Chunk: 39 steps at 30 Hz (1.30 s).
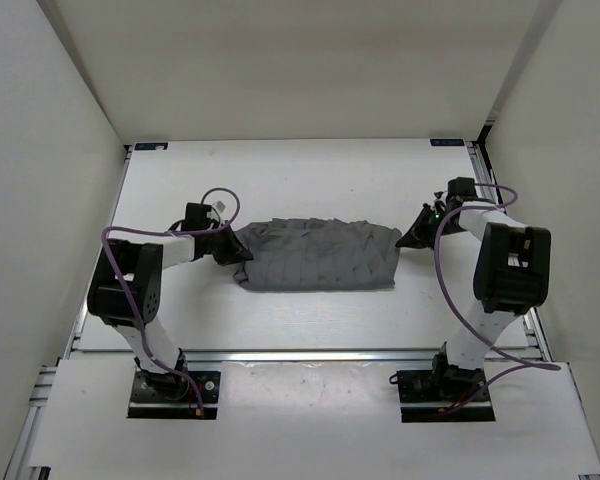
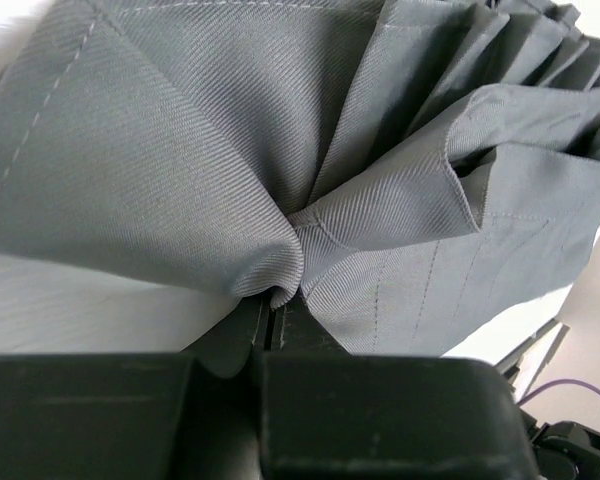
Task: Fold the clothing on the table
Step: Fold the skirt
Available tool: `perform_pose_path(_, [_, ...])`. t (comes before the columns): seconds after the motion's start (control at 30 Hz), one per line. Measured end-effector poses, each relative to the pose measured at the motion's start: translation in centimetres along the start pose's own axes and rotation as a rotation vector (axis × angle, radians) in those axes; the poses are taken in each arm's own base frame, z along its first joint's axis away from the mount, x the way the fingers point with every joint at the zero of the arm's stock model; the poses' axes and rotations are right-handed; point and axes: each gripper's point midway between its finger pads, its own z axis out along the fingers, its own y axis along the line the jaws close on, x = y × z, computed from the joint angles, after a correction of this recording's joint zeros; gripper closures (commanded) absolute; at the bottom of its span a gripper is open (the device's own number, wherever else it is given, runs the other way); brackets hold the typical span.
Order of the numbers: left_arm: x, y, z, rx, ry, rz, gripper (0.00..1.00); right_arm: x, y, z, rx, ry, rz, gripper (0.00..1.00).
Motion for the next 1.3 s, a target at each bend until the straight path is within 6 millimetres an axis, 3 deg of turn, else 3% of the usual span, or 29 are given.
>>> perform_pose_path(0.2, [-0.4,0.9,-1.1,-0.030,-0.008,-0.008,1.00,-0.5,1.8,1.6,-0.050,0.021,-0.005,0.99])
perform_pose_path(0.37, [-0.9,0.2,-1.7,-0.041,0.006,0.007,1.00,0.1,1.3,4.2,-0.005,0.091,0.007,1.00])
perform_pose_path(0.47, [-2.5,-2.5,-2.5,-0.010,-0.017,0.054,1.00,1.1,1.0,5.1,0.015,0.141,0.020,1.00])
perform_pose_path(0.57, [-4.2,-6.4,-3.5,0.052,-0.058,0.120,1.00,1.3,1.2,5.2,0.018,0.148,0.016,1.00])
perform_pose_path(0.67, [-4.6,-10.6,-4.5,0.120,-0.086,0.188,1.00,1.5,1.3,5.2,0.017,0.152,0.015,1.00])
perform_pose_path(0.83, [-2.1,-17.0,-4.9,0.239,-0.061,0.262,1.00,1.6,1.3,5.3,0.017,0.154,0.013,1.00])
perform_pose_path(1.07, [2.8,-22.6,-4.3,0.356,0.009,0.274,1.00,1.8,1.3,5.3,0.011,0.161,0.014,0.99])
perform_pose_path(1.2, [3.8,-25.4,-3.2,0.398,0.020,0.267,1.00,1.8,1.3,5.3,0.009,0.163,0.014,1.00])
perform_pose_path(1.3, [3.4,-27.0,-1.9,0.408,0.013,0.253,1.00,2.1,1.3,5.3,0.005,0.171,0.017,0.99])
